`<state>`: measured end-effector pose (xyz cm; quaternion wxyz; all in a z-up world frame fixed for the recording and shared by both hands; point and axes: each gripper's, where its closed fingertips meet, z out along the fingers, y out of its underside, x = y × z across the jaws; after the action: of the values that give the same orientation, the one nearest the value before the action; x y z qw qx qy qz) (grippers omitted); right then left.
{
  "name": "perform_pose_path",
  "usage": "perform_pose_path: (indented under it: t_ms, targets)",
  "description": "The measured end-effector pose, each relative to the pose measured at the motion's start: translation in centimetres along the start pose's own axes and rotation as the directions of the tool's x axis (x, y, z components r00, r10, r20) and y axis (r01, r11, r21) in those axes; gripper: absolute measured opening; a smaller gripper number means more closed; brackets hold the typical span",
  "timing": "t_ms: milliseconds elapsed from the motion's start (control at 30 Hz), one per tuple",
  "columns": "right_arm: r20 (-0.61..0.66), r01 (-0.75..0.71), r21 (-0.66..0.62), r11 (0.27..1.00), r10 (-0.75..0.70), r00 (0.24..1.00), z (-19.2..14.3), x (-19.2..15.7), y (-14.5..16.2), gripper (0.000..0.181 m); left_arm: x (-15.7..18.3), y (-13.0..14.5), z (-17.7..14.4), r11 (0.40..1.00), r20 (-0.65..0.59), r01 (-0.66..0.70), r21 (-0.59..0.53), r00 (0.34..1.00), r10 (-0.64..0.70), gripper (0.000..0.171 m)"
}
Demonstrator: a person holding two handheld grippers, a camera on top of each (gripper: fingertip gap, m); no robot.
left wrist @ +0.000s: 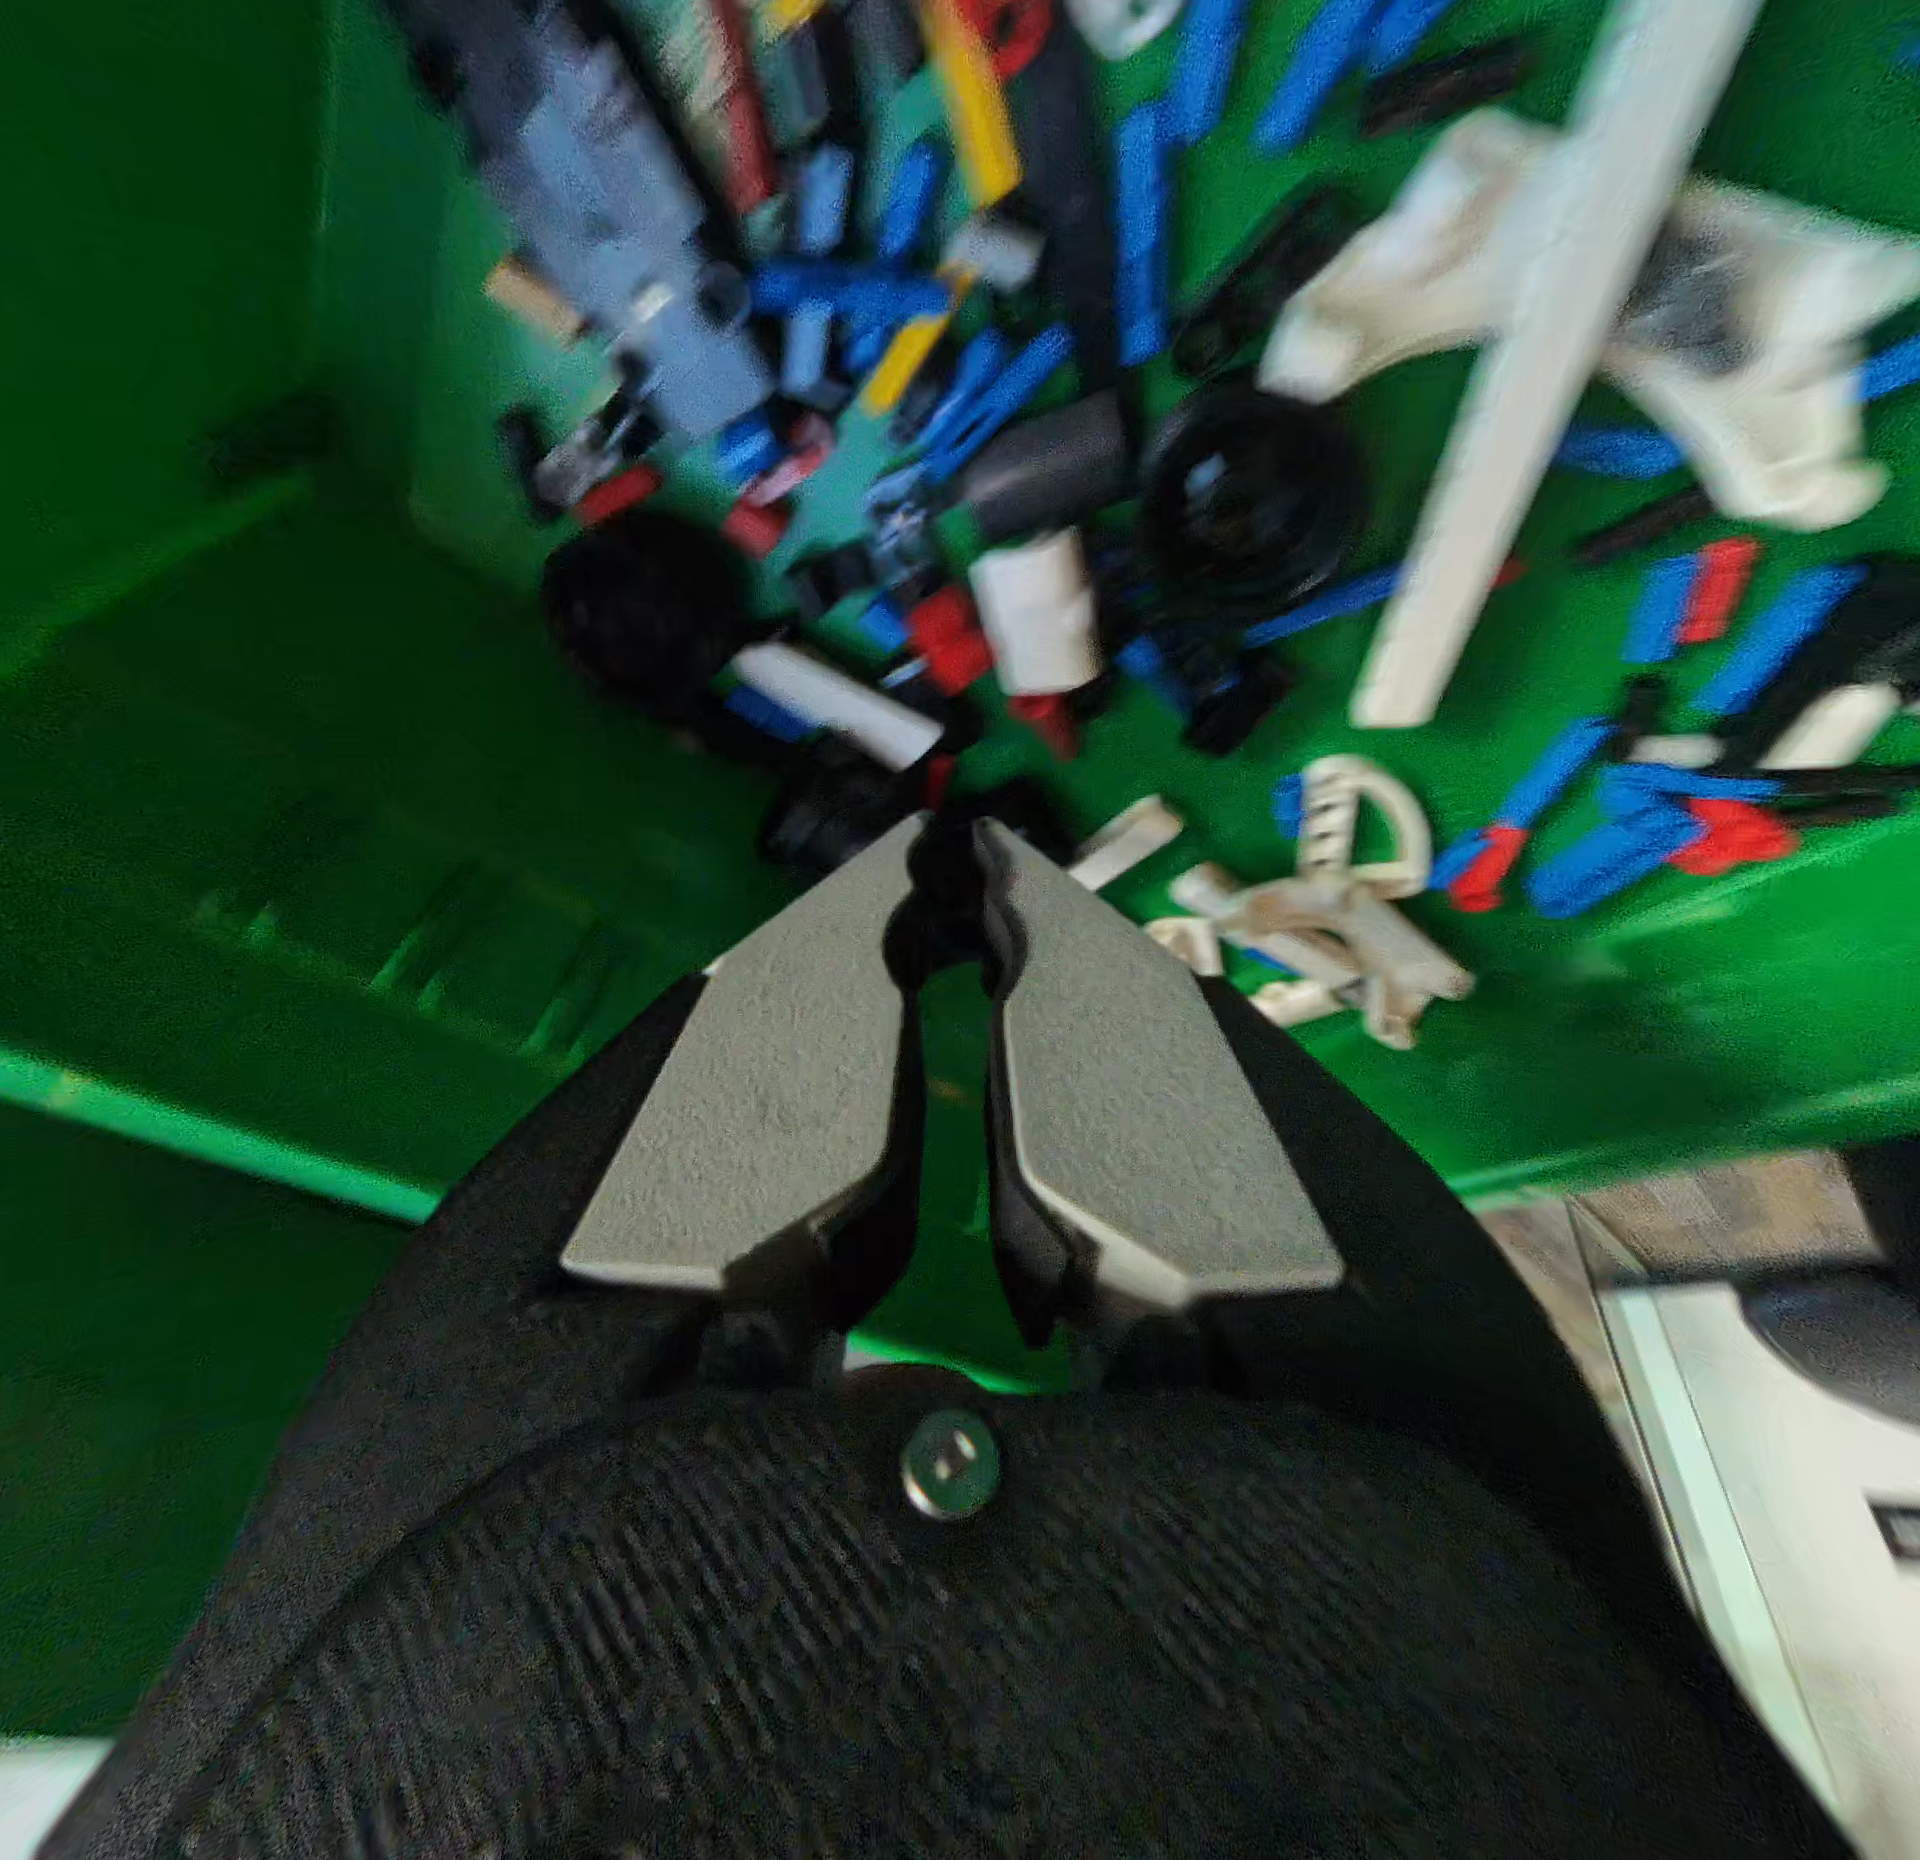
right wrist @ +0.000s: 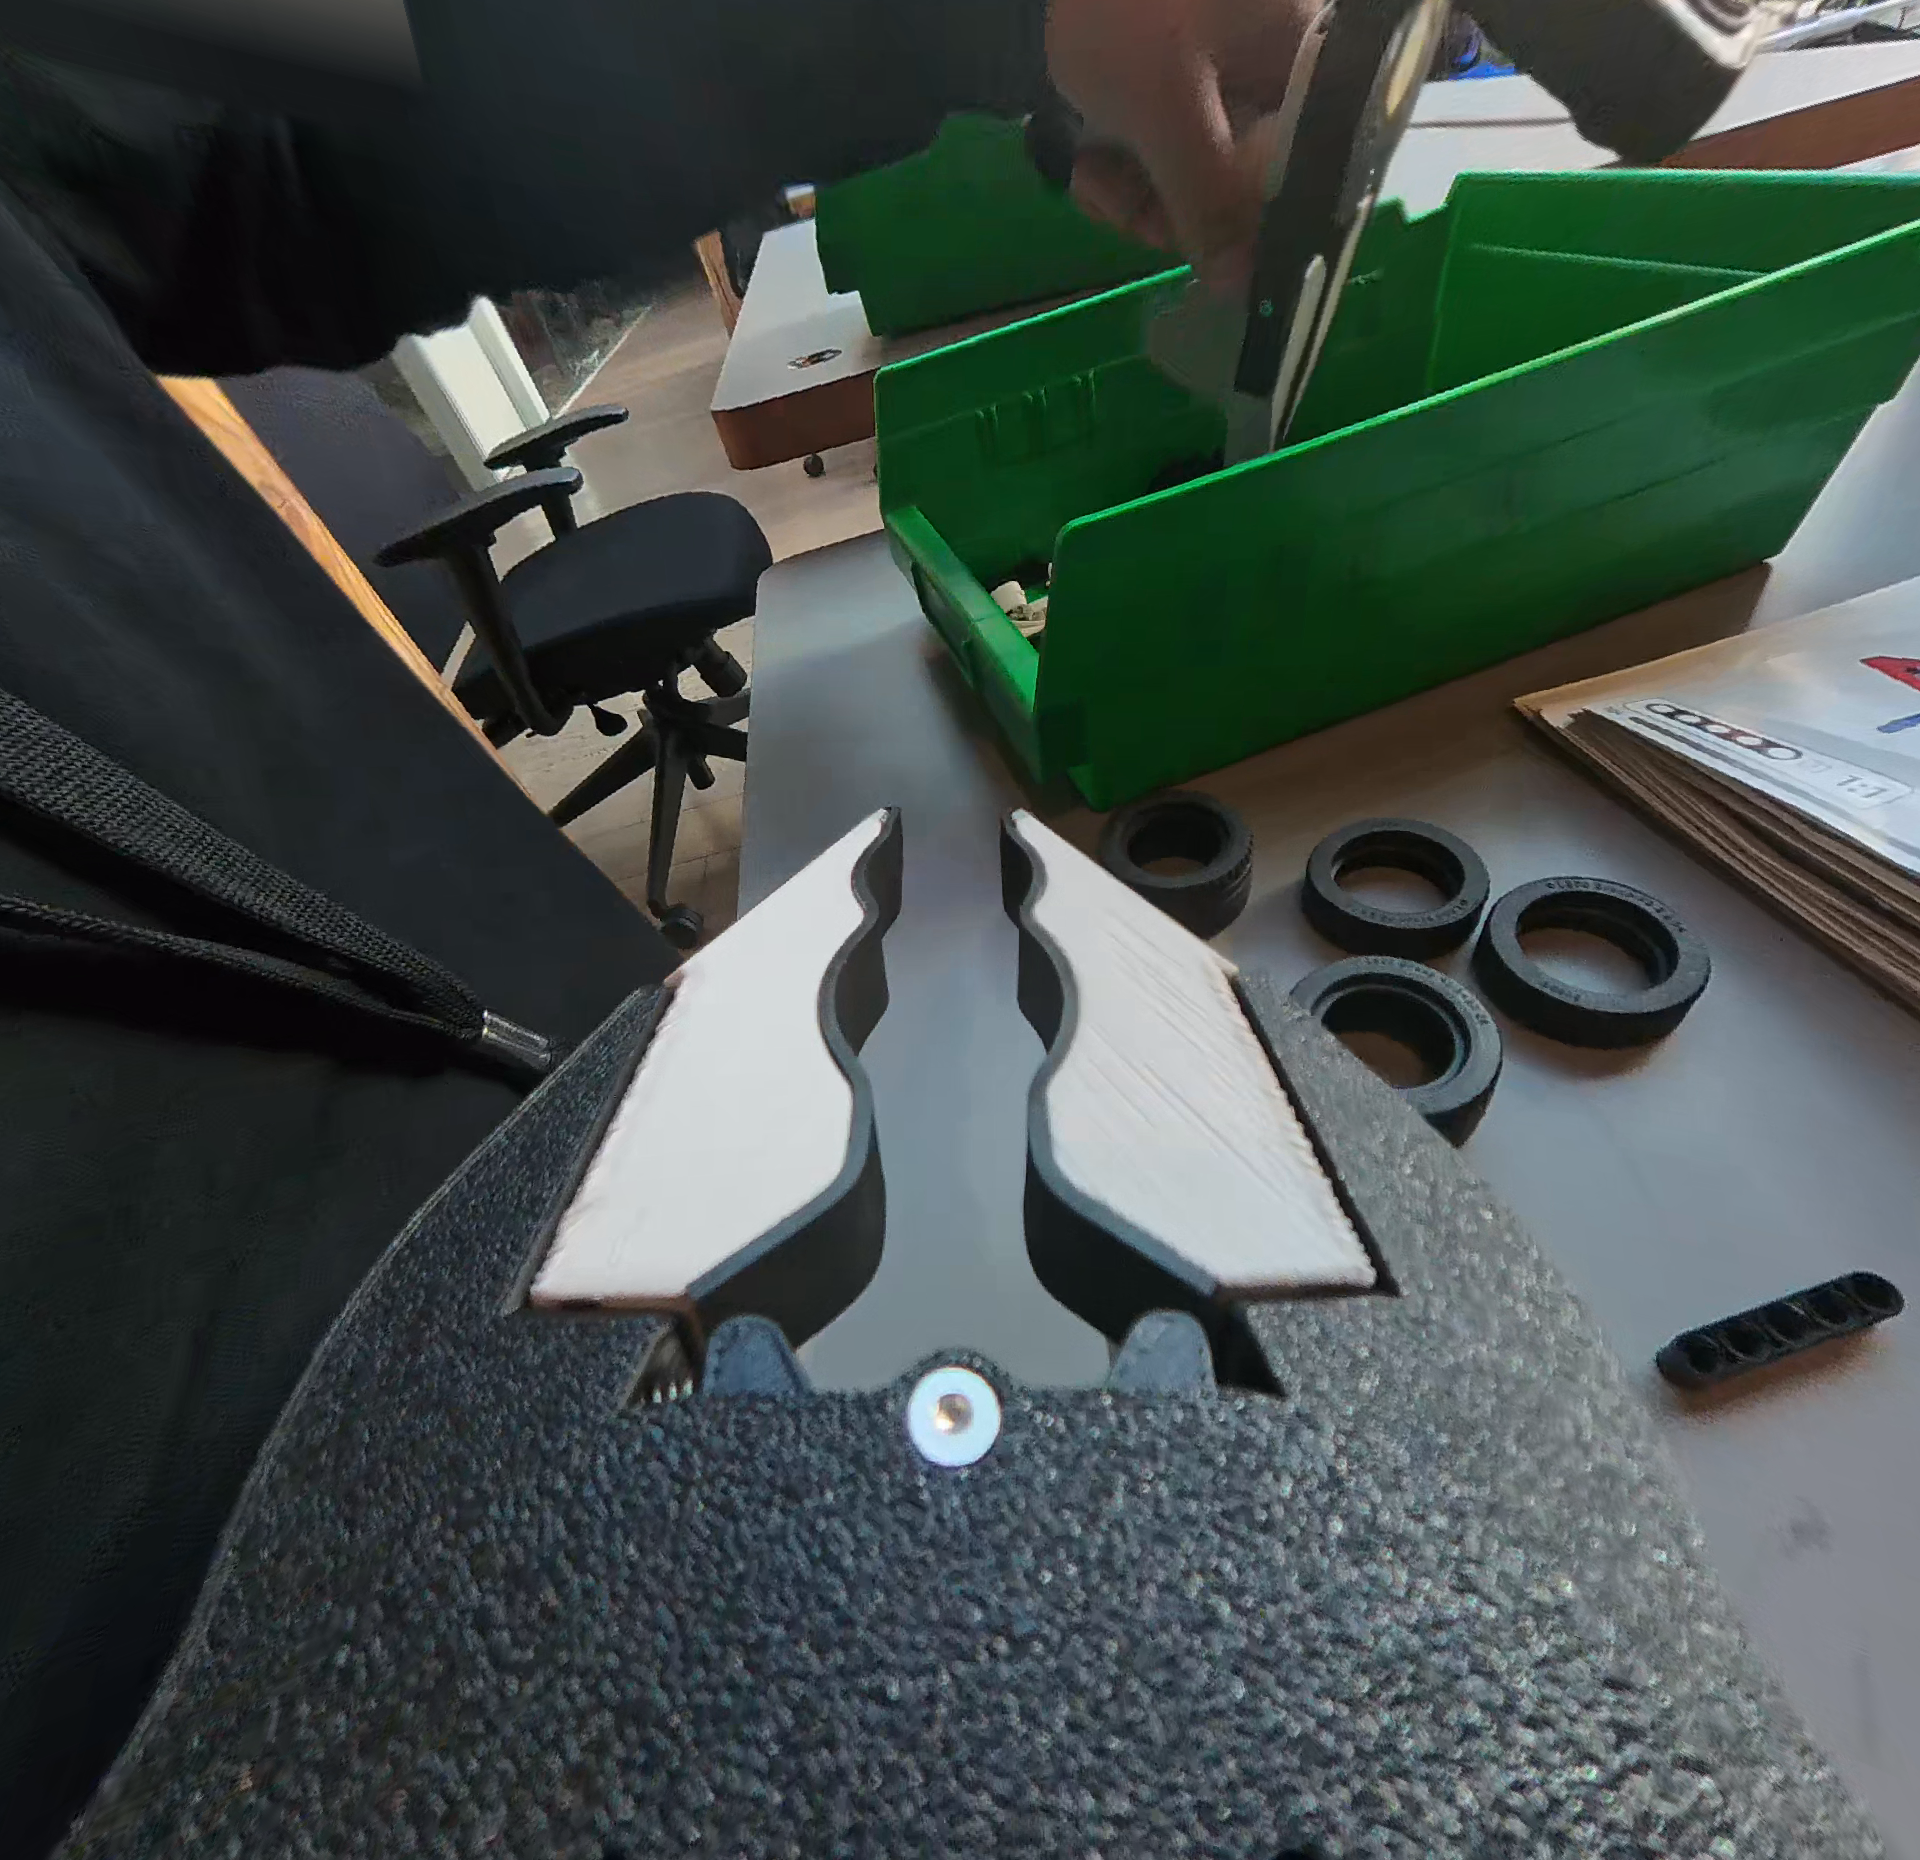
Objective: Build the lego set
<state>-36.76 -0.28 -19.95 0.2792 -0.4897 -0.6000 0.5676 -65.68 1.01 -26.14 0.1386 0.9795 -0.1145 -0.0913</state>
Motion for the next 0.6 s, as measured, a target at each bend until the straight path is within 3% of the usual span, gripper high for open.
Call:
perform_pose_path:
  t_ms: [67, 167, 233, 367, 400, 433, 533, 600]
  targets:
    - [-0.005, -0.01, -0.005, 1.0, 0.01, 1.0, -0.1, 0.0, 0.2, 0.018, 4.0, -2.0, -0.8, 0.997, -0.263, -0.053, 0.058, 0.963, 0.067, 0.0]
    - [-0.018, 0.001, -0.015, 1.0, -0.001, 1.0, -0.2, 0.0, 0.1, 0.018, 1.0, -4.4, -2.3, 0.976, -0.198, 0.071, 0.204, 0.98, -0.03, 0.0]
    - [-0.027, 0.01, -0.027, 1.0, -0.01, 1.0, -0.1, 0.1, 0.1, 0.018, 0.9, -3.8, -3.0, 0.964, -0.213, 0.096, 0.249, 0.976, -0.043, 0.006]
    - [-0.01, -0.01, -0.025, 1.0, 0.01, 1.0, 0.4, -0.1, -0.1, 0.018, -2.7, 0.1, -1.1, 0.988, 0.01, 0.082, 0.132, 0.996, -0.084, 0.027]
    - [-0.004, -0.011, -0.024, 1.0, 0.011, 1.0, 0.6, -0.2, -0.1, 0.018, -2.3, 0.2, -0.7, 0.989, -0.014, 0.08, 0.122, 0.997, -0.079, 0.018]
    - [0.001, -0.008, -0.028, 1.0, 0.008, 1.0, 0.8, -0.2, -0.1, 0.018, -2.2, 0.2, -0.4, 0.991, -0.008, 0.074, 0.109, 0.997, -0.074, 0.029]
    - [0.009, 0.009, -0.039, 0.999, -0.008, 1.0, 1.5, -0.5, -0.2, 0.018, -3.0, 0.0, 0.3, 0.998, 0.094, 0.016, 0.056, 0.995, -0.021, 0.033]
    - [0.013, 0.012, -0.042, 0.999, -0.012, 1.0, 1.8, -0.7, -0.4, 0.018, -1.7, 0.1, 1.5, 1.0, 0.043, -0.027, -0.006, 0.999, 0.027, 0.024]
